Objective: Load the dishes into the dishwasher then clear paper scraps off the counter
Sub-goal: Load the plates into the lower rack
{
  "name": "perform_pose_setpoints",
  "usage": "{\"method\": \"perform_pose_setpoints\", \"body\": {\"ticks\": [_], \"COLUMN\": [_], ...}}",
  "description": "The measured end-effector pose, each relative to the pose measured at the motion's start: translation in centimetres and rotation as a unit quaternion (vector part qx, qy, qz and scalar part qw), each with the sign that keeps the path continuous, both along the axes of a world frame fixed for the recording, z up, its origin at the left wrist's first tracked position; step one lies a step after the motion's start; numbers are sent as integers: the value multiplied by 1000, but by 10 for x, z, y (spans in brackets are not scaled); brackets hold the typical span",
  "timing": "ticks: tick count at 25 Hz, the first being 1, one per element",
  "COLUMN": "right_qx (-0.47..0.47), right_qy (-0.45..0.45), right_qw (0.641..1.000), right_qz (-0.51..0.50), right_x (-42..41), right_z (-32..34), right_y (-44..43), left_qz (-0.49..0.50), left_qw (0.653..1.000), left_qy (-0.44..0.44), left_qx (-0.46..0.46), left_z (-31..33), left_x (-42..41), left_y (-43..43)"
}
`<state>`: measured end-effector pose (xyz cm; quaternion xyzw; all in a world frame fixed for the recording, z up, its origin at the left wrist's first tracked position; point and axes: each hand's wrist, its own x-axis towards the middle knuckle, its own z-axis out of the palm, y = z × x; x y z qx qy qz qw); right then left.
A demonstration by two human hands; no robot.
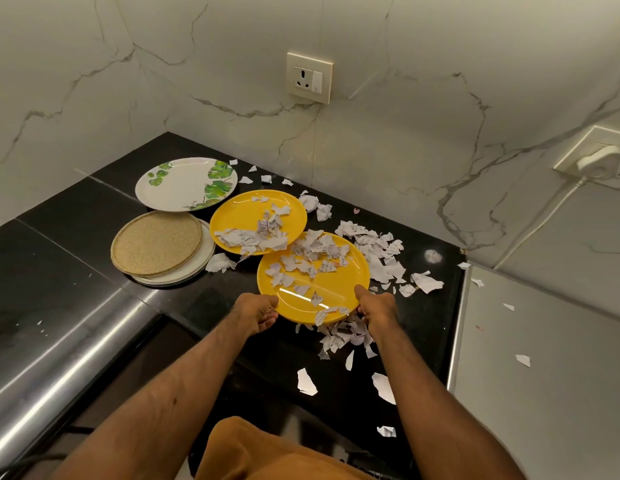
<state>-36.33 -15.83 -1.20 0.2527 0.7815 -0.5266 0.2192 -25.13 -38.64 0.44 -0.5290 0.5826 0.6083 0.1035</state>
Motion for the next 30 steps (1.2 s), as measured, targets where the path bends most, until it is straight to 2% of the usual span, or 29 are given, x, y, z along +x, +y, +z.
{"method": "perform_pose_setpoints", "body": {"ticks": [8, 11, 14, 16, 19, 20, 22, 23, 24, 26, 27, 28, 30], "right_qx": [-94, -133, -148, -180, -216, -189, -60, -15, -18, -123, -174, -189, -155], "right_qy": [9, 18, 27, 28, 27, 41, 119, 183, 248, 298, 271, 235, 197], "right_qw": [996, 990, 987, 981, 975, 981, 991, 983, 968, 943, 929, 911, 862], "right_qz": [7, -30, -56, -64, -44, -25, -5, -17, -19, 85, 181, 281, 440], "right_x": [-6, 3, 22, 37, 55, 60, 71, 77, 84, 95, 101, 107, 115], "right_z": [23, 31, 31, 32, 43, 48, 62, 74, 86, 107, 115, 119, 122], "right_y": [10, 22, 29, 33, 40, 43, 48, 48, 47, 40, 33, 24, 3], "left_qz": [7, 71, 127, 135, 155, 155, 135, 120, 104, 75, 63, 55, 51], "left_qw": [999, 984, 940, 925, 923, 926, 937, 943, 949, 953, 953, 951, 948], "left_qy": [38, 98, 165, 190, 213, 223, 240, 245, 249, 263, 273, 283, 296], "left_qx": [16, 127, 271, 299, 281, 263, 216, 190, 166, 131, 118, 109, 104], "left_z": [14, 25, 35, 36, 34, 35, 35, 34, 33, 37, 39, 43, 51], "left_x": [0, 1, 6, 7, 11, 12, 13, 14, 15, 19, 22, 25, 33], "left_y": [19, 31, 50, 64, 76, 75, 66, 60, 55, 47, 45, 43, 43]}}
